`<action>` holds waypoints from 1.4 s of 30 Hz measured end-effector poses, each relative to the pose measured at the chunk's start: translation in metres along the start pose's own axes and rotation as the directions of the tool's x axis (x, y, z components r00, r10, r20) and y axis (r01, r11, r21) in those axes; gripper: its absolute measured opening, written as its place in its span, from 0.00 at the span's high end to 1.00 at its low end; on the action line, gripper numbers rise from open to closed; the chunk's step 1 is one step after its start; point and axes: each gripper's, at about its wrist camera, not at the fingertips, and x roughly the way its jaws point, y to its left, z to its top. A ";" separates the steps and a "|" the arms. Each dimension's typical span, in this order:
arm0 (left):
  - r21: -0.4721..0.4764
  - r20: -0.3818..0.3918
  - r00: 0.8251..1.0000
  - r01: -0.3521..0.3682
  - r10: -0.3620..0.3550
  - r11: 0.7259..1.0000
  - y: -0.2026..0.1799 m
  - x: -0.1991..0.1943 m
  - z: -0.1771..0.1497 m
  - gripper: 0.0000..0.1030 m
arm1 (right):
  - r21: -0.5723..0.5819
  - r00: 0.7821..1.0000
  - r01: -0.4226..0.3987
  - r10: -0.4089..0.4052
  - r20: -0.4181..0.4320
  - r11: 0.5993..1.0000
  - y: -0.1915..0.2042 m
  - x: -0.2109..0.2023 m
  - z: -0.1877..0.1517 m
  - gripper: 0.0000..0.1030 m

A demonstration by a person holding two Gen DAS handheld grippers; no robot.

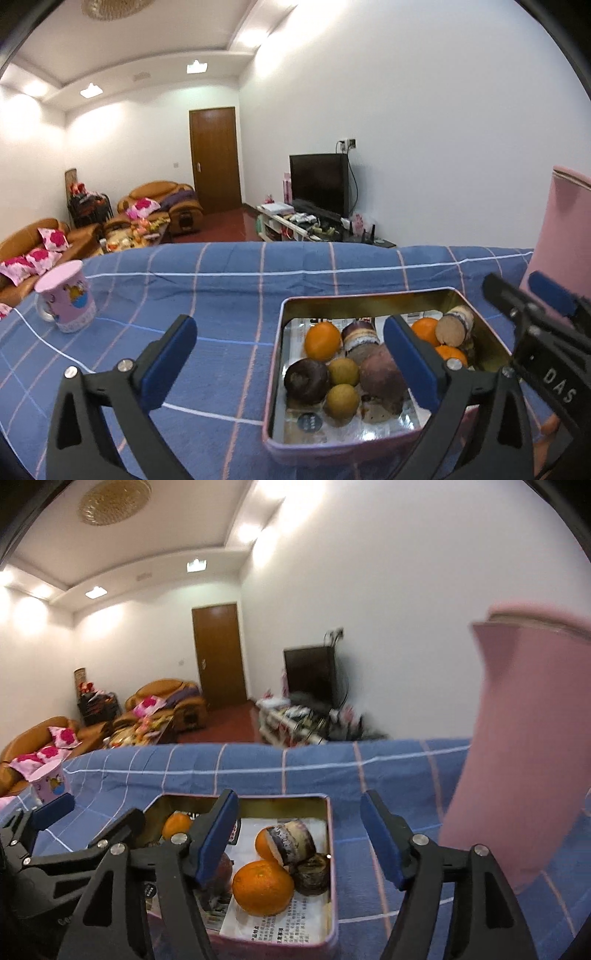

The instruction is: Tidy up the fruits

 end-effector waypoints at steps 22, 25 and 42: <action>-0.010 0.083 0.996 -0.028 0.028 1.000 0.012 -0.039 -0.014 0.00 | 0.020 0.988 0.068 -0.070 0.136 0.998 0.005 -0.059 -0.011 0.25; -0.011 0.083 0.996 -0.027 0.028 1.000 0.012 -0.040 -0.013 0.00 | 0.019 0.988 0.070 -0.072 0.137 0.997 0.005 -0.059 -0.011 0.25; -0.010 0.081 0.996 -0.027 0.028 1.000 0.012 -0.039 -0.013 0.00 | 0.017 0.987 0.082 -0.083 0.138 0.996 0.007 -0.060 -0.011 0.25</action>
